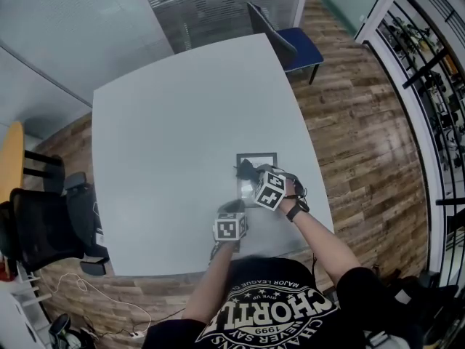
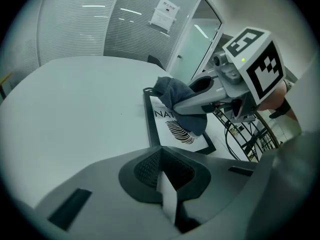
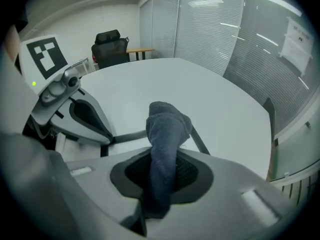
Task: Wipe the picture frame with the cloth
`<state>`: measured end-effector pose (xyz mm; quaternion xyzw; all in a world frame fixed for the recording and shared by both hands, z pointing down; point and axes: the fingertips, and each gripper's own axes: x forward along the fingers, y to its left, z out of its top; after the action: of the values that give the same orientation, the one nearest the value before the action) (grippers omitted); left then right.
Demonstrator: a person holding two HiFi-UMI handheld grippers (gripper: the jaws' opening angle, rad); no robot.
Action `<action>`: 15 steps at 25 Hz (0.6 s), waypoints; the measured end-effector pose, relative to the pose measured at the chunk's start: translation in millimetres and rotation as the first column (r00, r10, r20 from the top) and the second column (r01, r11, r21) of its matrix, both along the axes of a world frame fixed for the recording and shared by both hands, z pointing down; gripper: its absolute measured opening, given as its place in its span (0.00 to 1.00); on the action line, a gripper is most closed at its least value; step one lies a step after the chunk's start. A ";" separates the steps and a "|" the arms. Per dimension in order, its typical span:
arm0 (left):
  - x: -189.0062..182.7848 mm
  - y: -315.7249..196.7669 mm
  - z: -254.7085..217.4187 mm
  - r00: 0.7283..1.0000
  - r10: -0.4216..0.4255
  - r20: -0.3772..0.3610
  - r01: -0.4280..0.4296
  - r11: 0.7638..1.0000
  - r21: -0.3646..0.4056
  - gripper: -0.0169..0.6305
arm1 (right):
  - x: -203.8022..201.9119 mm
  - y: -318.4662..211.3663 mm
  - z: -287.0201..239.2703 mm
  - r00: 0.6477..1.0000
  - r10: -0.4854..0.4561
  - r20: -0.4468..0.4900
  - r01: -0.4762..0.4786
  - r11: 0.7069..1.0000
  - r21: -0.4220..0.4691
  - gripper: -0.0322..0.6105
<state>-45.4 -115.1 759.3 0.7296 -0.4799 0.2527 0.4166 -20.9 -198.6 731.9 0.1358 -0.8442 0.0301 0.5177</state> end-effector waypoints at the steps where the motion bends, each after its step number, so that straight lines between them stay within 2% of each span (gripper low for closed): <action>1: 0.0 0.4 -0.2 1.000 0.004 -0.004 -0.004 1.000 0.004 0.04 | -10.0 2.1 -1.5 1.000 -0.010 0.014 0.010 1.000 -0.004 0.16; 5: 0.7 0.8 -1.8 1.000 0.017 -0.025 -0.017 1.000 0.013 0.04 | -38.2 13.4 3.1 0.998 -0.059 0.027 0.060 0.998 -0.031 0.17; 8: 0.7 0.1 -2.0 0.999 0.016 -0.047 -0.015 1.000 0.015 0.04 | -45.1 17.8 12.3 0.996 -0.088 0.011 0.088 0.995 -0.044 0.17; 11: -1.5 1.4 -1.0 0.998 0.013 -0.054 -0.012 1.000 0.015 0.04 | -42.1 18.6 15.2 0.997 -0.077 0.007 0.077 0.996 -0.051 0.16; 15: -3.6 1.6 -1.0 0.998 0.012 -0.054 -0.012 1.000 0.017 0.04 | -18.2 18.5 18.3 0.999 -0.032 -0.026 0.031 0.998 -0.057 0.17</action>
<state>-49.0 -113.5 758.4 0.7425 -0.4662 0.2314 0.4217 -39.1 -180.0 750.2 0.1081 -0.8380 0.0442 0.5330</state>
